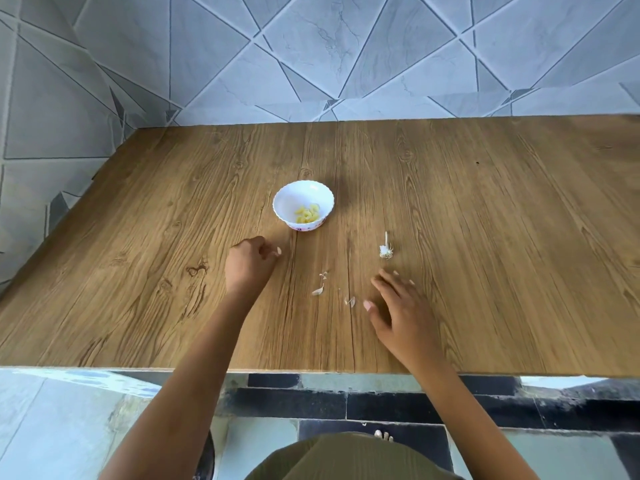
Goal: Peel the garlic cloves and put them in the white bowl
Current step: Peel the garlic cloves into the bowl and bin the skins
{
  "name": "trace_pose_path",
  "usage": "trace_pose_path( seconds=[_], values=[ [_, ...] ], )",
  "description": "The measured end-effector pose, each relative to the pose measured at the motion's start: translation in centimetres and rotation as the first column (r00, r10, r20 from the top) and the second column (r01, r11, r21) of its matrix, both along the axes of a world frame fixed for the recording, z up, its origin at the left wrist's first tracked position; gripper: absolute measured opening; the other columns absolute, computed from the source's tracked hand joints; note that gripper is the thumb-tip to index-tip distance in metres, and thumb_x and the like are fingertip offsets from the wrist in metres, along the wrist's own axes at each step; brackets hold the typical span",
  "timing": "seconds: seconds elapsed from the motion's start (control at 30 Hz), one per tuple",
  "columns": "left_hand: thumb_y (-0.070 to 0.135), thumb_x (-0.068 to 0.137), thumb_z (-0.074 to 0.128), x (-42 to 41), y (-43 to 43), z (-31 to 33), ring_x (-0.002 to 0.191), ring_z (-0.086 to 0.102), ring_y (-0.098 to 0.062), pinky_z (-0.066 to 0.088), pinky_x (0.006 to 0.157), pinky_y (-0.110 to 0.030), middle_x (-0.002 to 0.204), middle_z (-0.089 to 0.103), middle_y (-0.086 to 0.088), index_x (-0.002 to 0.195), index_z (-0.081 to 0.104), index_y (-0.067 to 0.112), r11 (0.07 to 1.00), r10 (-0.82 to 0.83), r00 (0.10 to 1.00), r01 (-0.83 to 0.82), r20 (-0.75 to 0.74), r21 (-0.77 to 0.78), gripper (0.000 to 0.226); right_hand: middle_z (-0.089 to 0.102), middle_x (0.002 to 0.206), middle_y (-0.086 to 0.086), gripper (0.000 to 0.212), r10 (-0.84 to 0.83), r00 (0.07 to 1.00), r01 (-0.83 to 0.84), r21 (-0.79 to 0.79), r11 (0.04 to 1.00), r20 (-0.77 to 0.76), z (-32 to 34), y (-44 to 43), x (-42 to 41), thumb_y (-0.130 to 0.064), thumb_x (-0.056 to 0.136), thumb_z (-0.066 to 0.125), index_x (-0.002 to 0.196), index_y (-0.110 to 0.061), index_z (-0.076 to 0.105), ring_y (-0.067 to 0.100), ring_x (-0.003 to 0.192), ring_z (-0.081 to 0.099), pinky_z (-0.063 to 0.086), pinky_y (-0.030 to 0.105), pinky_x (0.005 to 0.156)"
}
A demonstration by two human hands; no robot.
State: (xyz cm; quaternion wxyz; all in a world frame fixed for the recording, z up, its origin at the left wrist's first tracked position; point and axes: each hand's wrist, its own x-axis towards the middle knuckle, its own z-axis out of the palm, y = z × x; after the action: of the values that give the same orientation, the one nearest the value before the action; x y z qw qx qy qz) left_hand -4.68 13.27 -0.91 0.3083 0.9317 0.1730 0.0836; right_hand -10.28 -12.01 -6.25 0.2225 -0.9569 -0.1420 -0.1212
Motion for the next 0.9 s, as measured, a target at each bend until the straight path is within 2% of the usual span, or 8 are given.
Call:
trace_pose_path(
  seconds=[0.1,0.2,0.43,0.53,0.63,0.73,0.8,0.9],
  values=[
    [-0.002,0.085,0.057,-1.4,-1.7,0.5,0.084,0.064,-0.026,0.048,0.074,-0.028,0.100,0.070,-0.010,0.104,0.070,0.005,0.975,-0.209,0.976,0.203,0.056,0.096,0.024,0.056,0.133,0.010,0.050,0.006,1.000,-0.006,0.013,1.000,-0.015,0.1,0.0,-0.1,-0.041,0.091,0.038,0.122,-0.009,0.060,0.028,0.126,0.050,0.028,0.042,0.107],
    [-0.011,0.083,0.050,-2.8,-4.4,0.2,0.091,0.064,-0.028,0.052,0.079,-0.036,0.102,0.067,-0.013,0.105,0.070,0.003,0.881,-0.463,0.886,0.462,-0.013,0.099,0.033,0.054,0.135,0.008,0.050,0.022,0.999,-0.019,0.078,0.997,-0.041,0.1,-0.2,-0.1,-0.040,0.091,0.038,0.124,-0.010,0.059,0.026,0.128,0.048,0.026,0.041,0.108],
    [-0.010,0.086,0.048,-4.5,-8.7,-0.4,0.093,0.059,-0.022,0.052,0.081,-0.032,0.114,0.057,-0.010,0.110,0.067,0.005,0.794,-0.569,0.811,0.584,-0.132,0.166,0.034,0.057,0.131,0.009,0.034,-0.010,0.999,0.021,0.280,0.960,-0.039,0.3,-0.3,-0.1,-0.014,0.091,0.060,0.124,-0.006,0.060,0.025,0.125,0.050,0.039,0.044,0.106],
    [0.000,0.087,0.055,-5.2,-9.9,-0.2,0.091,0.061,-0.021,0.050,0.077,-0.028,0.108,0.061,-0.007,0.109,0.069,0.008,0.781,-0.596,0.800,0.598,-0.073,0.181,0.027,0.060,0.128,0.007,0.033,-0.025,0.999,0.039,0.346,0.937,-0.047,0.7,-0.3,-0.2,-0.011,0.091,0.058,0.123,-0.007,0.060,0.022,0.122,0.053,0.040,0.029,0.101],
    [0.005,0.088,0.059,-5.8,-10.7,-0.4,0.076,0.065,-0.021,0.053,0.062,-0.031,0.096,0.066,-0.004,0.095,0.073,0.011,0.749,-0.618,0.785,0.605,-0.042,0.269,0.017,0.058,0.128,-0.003,0.032,-0.001,0.996,0.046,0.499,0.865,-0.090,1.5,-0.7,-0.3,-0.011,0.094,0.055,0.126,-0.010,0.058,0.007,0.119,0.052,0.035,0.008,0.097],
    [0.005,0.089,0.056,-5.6,-11.1,-0.3,0.073,0.065,-0.023,0.053,0.062,-0.033,0.092,0.067,-0.008,0.093,0.072,0.008,0.754,-0.592,0.802,0.586,-0.079,0.297,0.016,0.057,0.125,-0.010,0.029,0.044,0.967,0.163,0.746,0.646,-0.250,2.9,-1.0,-0.6,-0.013,0.097,0.050,0.124,-0.016,0.058,-0.005,0.116,0.051,0.037,0.008,0.098],
    [0.004,0.085,0.057,-4.5,-11.2,0.2,0.075,0.064,-0.022,0.052,0.068,-0.032,0.089,0.068,-0.008,0.090,0.071,0.008,0.775,-0.566,0.813,0.581,-0.135,0.250,0.015,0.061,0.121,-0.007,0.024,0.136,0.904,0.342,0.877,0.337,-0.405,4.1,-1.0,-0.6,-0.015,0.098,0.047,0.118,-0.021,0.060,0.000,0.114,0.055,0.042,0.017,0.100],
    [0.001,0.077,0.067,-2.1,-10.6,2.1,0.071,0.066,-0.019,0.054,0.074,-0.030,0.078,0.071,-0.005,0.079,0.073,0.012,0.861,-0.508,0.857,0.507,-0.091,-0.037,0.013,0.062,0.121,0.006,0.027,0.349,0.763,0.605,0.791,-0.092,-0.544,5.6,-1.0,0.1,-0.015,0.101,0.039,0.119,-0.010,0.058,0.016,0.115,0.057,0.043,0.031,0.103]
  ],
)
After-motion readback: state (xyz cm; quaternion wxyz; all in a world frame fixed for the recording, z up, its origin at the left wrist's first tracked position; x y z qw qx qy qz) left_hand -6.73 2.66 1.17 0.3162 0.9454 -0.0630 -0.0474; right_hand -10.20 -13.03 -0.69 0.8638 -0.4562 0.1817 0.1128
